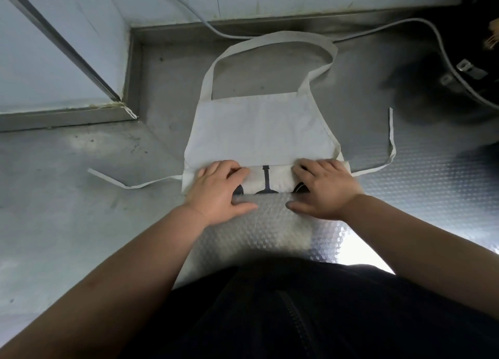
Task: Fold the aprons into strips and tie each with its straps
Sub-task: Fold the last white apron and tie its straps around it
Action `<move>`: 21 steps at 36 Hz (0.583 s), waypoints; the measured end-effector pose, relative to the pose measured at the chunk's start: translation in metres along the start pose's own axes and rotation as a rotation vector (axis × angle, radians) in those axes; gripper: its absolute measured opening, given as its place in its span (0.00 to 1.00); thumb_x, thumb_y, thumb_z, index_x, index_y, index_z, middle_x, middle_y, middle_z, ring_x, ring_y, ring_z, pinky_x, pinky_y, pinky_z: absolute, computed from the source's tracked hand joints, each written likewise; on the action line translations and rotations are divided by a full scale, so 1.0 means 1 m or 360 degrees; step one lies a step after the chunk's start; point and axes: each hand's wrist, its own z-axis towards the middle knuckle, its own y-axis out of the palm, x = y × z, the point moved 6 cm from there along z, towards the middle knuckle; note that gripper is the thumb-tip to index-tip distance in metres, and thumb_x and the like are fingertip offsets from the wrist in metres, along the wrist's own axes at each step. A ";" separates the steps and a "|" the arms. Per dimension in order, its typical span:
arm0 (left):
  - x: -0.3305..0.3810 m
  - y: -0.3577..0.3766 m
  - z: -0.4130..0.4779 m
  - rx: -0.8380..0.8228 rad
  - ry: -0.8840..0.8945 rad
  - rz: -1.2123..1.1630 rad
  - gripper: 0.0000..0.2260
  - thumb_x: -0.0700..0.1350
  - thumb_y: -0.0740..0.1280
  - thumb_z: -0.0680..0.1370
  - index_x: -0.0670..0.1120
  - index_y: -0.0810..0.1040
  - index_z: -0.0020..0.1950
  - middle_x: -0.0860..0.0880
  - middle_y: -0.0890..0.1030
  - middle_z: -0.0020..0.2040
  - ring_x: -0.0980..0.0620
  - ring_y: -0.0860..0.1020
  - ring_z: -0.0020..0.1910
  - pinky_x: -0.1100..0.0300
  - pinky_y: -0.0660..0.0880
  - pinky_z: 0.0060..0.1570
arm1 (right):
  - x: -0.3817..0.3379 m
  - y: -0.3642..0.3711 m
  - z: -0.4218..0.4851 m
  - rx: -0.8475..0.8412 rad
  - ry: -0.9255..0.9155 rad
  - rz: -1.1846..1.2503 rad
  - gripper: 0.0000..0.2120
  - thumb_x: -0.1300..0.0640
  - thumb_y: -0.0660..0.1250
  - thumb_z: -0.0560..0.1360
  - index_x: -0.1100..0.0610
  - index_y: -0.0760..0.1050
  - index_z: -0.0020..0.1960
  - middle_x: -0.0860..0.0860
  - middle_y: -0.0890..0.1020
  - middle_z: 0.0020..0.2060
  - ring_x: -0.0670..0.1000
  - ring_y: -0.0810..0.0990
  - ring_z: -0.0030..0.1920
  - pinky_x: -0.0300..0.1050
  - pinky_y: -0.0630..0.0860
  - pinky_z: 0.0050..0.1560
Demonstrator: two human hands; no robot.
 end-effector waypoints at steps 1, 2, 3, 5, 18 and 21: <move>-0.001 0.000 0.002 -0.0056 -0.0013 0.0005 0.31 0.67 0.65 0.68 0.53 0.72 0.67 0.52 0.71 0.62 0.48 0.69 0.62 0.52 0.65 0.61 | 0.002 0.001 0.002 -0.0025 -0.0010 -0.0010 0.33 0.34 0.57 0.74 0.51 0.62 0.73 0.48 0.64 0.72 0.53 0.65 0.70 0.47 0.54 0.70; -0.002 0.000 0.005 -0.0080 -0.0035 -0.0016 0.31 0.64 0.68 0.69 0.54 0.70 0.68 0.53 0.70 0.63 0.49 0.67 0.64 0.53 0.63 0.62 | 0.002 -0.003 0.004 -0.0012 -0.0006 0.0015 0.31 0.36 0.58 0.75 0.50 0.63 0.72 0.48 0.66 0.71 0.53 0.67 0.69 0.46 0.57 0.69; -0.003 -0.002 0.007 -0.0069 -0.0059 -0.0060 0.28 0.61 0.70 0.70 0.54 0.71 0.68 0.53 0.70 0.63 0.50 0.68 0.64 0.54 0.63 0.62 | 0.003 -0.007 0.007 0.0018 -0.0002 0.0045 0.27 0.38 0.58 0.76 0.51 0.67 0.69 0.48 0.70 0.68 0.53 0.70 0.66 0.46 0.62 0.66; -0.007 -0.009 0.014 -0.0027 -0.0096 -0.0173 0.21 0.55 0.68 0.73 0.53 0.73 0.65 0.53 0.74 0.61 0.49 0.71 0.61 0.56 0.66 0.61 | 0.008 -0.018 0.014 0.0055 0.0033 0.0123 0.21 0.41 0.56 0.77 0.52 0.72 0.62 0.51 0.78 0.58 0.56 0.76 0.59 0.47 0.71 0.57; -0.031 -0.030 0.054 -0.0335 -0.0343 -0.0110 0.16 0.58 0.54 0.81 0.49 0.73 0.50 0.50 0.76 0.43 0.45 0.76 0.48 0.55 0.70 0.44 | 0.036 -0.039 0.065 -0.0222 0.0252 0.0077 0.23 0.35 0.51 0.77 0.54 0.68 0.52 0.54 0.79 0.50 0.55 0.74 0.47 0.47 0.65 0.46; -0.033 -0.027 0.061 -0.0287 -0.0338 0.0192 0.15 0.56 0.49 0.82 0.49 0.70 0.57 0.50 0.77 0.56 0.46 0.75 0.55 0.53 0.68 0.53 | 0.036 -0.041 0.075 -0.0115 0.0269 -0.0052 0.22 0.36 0.51 0.78 0.54 0.68 0.55 0.54 0.77 0.54 0.56 0.75 0.54 0.50 0.64 0.53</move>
